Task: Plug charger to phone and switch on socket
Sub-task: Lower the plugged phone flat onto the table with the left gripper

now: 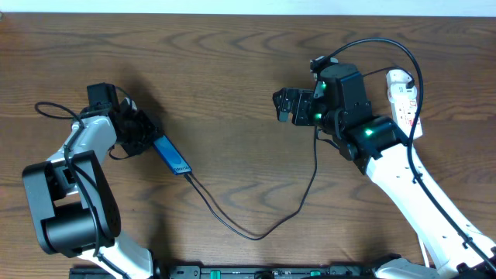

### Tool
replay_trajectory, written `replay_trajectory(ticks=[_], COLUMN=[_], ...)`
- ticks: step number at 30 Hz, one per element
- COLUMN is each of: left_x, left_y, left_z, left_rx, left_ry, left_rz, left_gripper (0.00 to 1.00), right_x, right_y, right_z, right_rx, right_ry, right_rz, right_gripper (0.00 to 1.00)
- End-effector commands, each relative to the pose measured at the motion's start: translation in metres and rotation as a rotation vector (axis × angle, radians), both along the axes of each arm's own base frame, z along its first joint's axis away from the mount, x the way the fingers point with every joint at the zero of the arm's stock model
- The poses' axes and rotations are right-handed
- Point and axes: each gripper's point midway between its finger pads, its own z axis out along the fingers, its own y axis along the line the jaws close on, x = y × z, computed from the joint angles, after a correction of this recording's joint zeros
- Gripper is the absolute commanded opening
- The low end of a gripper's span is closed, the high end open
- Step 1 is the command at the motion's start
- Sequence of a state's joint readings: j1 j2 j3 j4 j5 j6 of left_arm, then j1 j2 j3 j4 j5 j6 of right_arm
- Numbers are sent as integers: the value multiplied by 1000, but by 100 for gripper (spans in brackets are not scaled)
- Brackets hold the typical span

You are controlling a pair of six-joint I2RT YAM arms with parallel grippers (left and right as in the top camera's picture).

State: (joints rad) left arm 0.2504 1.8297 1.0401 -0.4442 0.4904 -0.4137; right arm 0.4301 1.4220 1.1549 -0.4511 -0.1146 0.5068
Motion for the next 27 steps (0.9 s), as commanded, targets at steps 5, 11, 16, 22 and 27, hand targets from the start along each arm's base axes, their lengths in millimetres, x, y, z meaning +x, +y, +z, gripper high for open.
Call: replay_trajectory(ticks=[5, 11, 16, 22, 27], left_x=[-4, -5, -5, -5, -6], left_y=[-1, -1, -1, -1, -1], left_z=[-10, -14, -14, -14, -14], left_rx=[-2, -5, -5, -5, -5], left_ry=[39, 50, 50, 51, 51], left_rz=[-9, -9, -9, -9, -9], left_gripper=[7, 8, 7, 11, 17], right_x=[1, 1, 1, 1, 0], right_y=[-4, -4, -4, -4, -4], right_z=[7, 7, 7, 7, 6], right_rx=[-11, -11, -11, -11, -13], right_ry=[-21, -21, -21, -21, -18], right_rz=[-3, -3, -3, -3, -3], right_gripper=[99, 99, 99, 99, 99])
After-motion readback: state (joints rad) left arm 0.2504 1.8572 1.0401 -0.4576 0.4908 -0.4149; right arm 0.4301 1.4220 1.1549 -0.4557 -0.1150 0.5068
